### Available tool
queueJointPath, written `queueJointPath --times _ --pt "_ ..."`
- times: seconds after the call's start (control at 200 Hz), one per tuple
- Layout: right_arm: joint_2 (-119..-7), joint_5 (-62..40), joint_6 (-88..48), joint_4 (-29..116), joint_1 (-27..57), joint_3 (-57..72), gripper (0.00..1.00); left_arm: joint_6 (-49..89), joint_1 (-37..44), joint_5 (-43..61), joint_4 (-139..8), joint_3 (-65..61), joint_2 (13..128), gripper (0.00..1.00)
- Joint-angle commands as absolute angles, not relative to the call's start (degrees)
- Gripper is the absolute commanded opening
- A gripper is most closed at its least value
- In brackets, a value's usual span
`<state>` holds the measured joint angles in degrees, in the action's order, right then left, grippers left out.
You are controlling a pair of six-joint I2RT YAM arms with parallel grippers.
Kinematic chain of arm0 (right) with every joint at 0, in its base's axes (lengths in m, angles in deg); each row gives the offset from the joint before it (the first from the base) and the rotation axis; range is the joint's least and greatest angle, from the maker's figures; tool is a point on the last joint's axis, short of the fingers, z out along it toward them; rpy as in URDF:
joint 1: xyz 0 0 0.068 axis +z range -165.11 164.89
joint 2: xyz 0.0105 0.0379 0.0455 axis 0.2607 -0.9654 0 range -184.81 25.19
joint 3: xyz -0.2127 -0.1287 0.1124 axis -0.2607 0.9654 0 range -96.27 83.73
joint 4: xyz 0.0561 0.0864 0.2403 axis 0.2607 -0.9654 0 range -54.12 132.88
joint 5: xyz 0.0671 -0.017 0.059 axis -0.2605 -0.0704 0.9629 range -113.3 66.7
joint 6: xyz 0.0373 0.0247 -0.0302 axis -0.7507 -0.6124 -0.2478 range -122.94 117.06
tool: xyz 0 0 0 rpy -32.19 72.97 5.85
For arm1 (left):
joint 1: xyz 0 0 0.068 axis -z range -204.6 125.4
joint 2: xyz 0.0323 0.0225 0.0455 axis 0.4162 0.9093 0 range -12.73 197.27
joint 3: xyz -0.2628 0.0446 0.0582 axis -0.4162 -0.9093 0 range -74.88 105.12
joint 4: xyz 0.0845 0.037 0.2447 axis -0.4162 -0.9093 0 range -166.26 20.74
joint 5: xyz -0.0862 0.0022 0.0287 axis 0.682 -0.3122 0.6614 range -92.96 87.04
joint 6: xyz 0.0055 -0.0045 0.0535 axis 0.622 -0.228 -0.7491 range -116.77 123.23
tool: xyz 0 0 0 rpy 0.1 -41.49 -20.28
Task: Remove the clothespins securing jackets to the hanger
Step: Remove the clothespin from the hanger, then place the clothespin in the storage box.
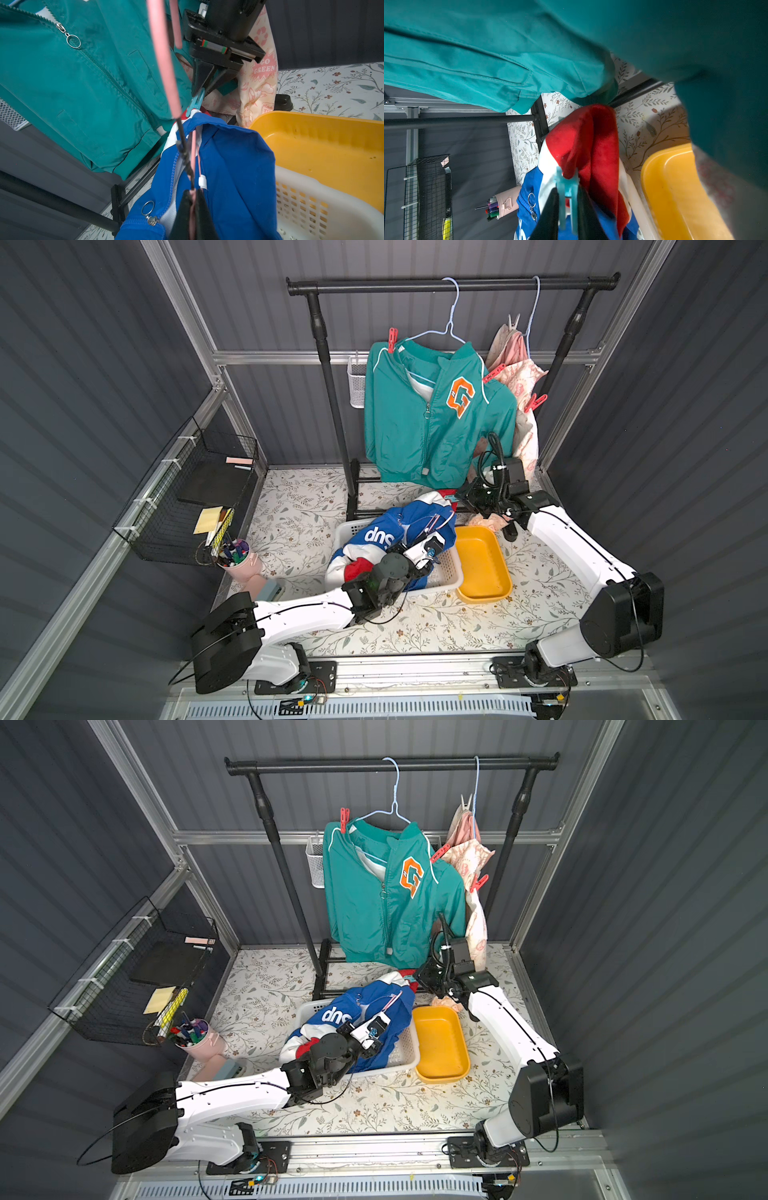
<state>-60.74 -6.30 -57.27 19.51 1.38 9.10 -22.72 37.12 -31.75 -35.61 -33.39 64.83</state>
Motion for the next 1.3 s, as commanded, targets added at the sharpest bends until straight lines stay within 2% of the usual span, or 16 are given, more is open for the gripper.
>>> queueJointPath --times 0.0,0.07,0.305,0.41,0.61,0.775,0.905,1.116,1.206,1.251,1.291 --pt "-61.25 -3.40 -58.22 19.91 1.15 9.55 0.07 -21.74 37.46 -32.58 -33.88 -34.28 65.23 0.00" --pt "-60.97 -3.04 -57.97 19.53 1.15 9.51 0.00 -21.59 37.46 -33.06 -33.84 -34.37 65.15 0.00" --pt "-57.27 -4.56 -55.62 17.22 1.19 8.84 0.00 -20.23 37.46 -33.81 -34.80 -34.49 64.79 0.00" --pt "-53.51 -11.58 -53.15 12.91 0.99 8.88 0.00 -19.88 37.46 -33.94 -35.23 -34.45 64.93 0.00" --pt "-45.34 -15.70 -50.49 8.90 0.19 12.43 0.00 -19.36 37.46 -33.94 -35.59 -34.54 65.05 0.00" --pt "-37.33 -18.84 -50.37 5.28 0.04 21.77 0.00 -19.61 37.46 -33.97 -35.93 -34.13 64.96 0.00" --pt "-32.87 -17.54 -53.04 6.15 -0.03 32.40 0.00 -19.44 37.46 -34.20 -36.33 -33.94 64.23 0.00" --pt "-33.82 -17.36 -54.66 11.06 -0.08 39.37 0.00 -18.55 37.46 -31.79 -37.88 -33.10 63.71 0.00" --pt "-37.01 -17.32 -54.36 10.60 -0.08 37.69 0.20 -17.74 37.46 -29.87 -39.47 -31.98 63.10 0.00" --pt "-38.45 -17.34 -54.37 9.53 -0.08 36.40 0.37 -17.15 37.39 -28.74 -40.77 -31.35 62.56 0.00" --pt "-39.24 -16.49 -53.55 9.16 -0.08 35.40 0.46 -16.50 37.37 -27.52 -42.25 -30.62 62.12 0.00"
